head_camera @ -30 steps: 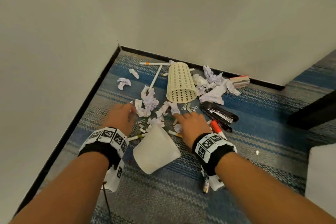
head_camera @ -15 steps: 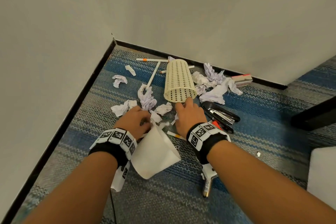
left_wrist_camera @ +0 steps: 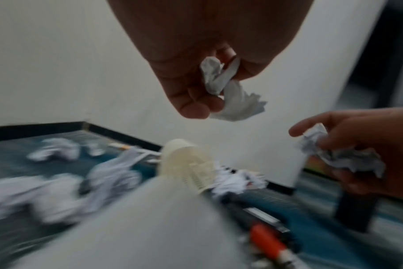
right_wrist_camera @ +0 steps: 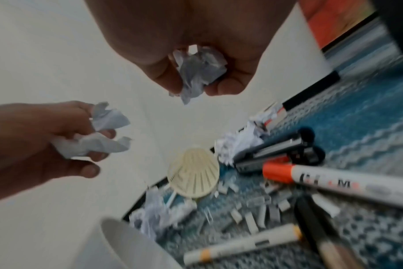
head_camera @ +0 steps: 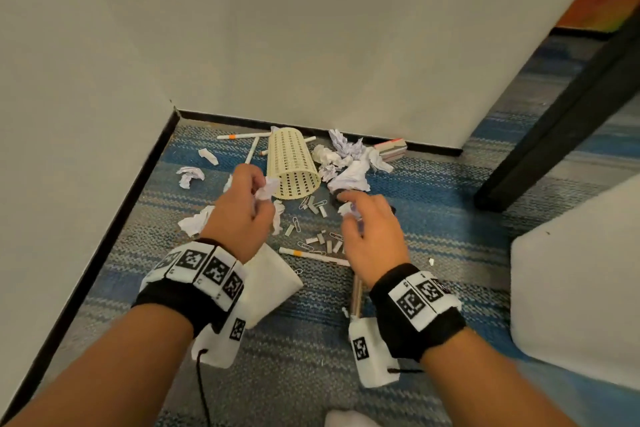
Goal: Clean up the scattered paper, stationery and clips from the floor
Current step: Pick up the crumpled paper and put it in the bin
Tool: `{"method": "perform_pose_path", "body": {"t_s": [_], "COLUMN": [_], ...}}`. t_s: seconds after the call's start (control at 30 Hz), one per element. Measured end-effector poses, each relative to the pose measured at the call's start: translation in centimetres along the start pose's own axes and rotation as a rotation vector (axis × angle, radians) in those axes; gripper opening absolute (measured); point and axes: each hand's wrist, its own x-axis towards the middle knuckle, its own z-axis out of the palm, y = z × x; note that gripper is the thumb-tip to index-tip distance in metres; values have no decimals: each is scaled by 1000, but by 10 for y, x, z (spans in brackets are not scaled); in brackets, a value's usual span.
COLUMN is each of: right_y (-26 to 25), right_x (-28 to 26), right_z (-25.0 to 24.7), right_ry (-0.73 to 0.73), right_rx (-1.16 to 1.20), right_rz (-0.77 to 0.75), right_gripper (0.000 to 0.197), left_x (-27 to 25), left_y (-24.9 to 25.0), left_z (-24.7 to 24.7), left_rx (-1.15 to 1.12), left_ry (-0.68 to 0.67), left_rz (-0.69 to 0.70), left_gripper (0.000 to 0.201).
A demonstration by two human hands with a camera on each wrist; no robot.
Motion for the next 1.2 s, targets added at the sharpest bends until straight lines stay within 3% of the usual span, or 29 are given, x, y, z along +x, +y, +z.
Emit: {"method": "perform_pose_path", "body": {"t_s": [0.07, 0.2, 0.37, 0.47, 0.57, 0.67, 0.77, 0.93, 1.0, 1.07, 1.13, 1.2], "right_y": [-8, -30, -51, -44, -27, -11, -5, -18, -31, -40, -32, -1], "right_x": [-14, -46, -85, -105, -122, -134, -146, -156, -159, -163, -160, -151], "right_z": [-29, -101, -211, -262, -293, -307, -315, -306, -290, -263, -224, -176], "right_ry": [99, 353, 673, 824, 937, 918, 951, 1090, 1059, 934, 706, 451], "right_rx": [44, 42, -24, -126, -134, -78, -77, -101, -36, 62, 86, 41], "right_rz": [-10, -115, -219, -180, -63, 76, 144, -44, -164, -243, -201, -52], "right_gripper": [25, 16, 15, 20, 26, 34, 30, 25, 30, 26, 17, 15], "left_x": [-3, -11, -32, -50, -69, -82, -87, -73, -67, -62, -55, -49], "left_y": [33, 109, 216, 271, 314, 341, 347, 319, 305, 284, 254, 212], "left_z": [10, 33, 58, 75, 98, 120, 134, 122, 111, 99, 87, 77], "left_rx": [-65, -137, -379, -487, -574, -582, -394, -539, -591, -596, -559, -467], "left_ry": [-31, -20, -65, -150, -224, -375, -464, -367, -337, -281, -208, -163], "left_rz": [133, 417, 590, 654, 683, 720, 774, 736, 709, 679, 620, 510], "left_gripper": [34, 30, 18, 14, 37, 45, 51, 40, 39, 35, 30, 29]}}
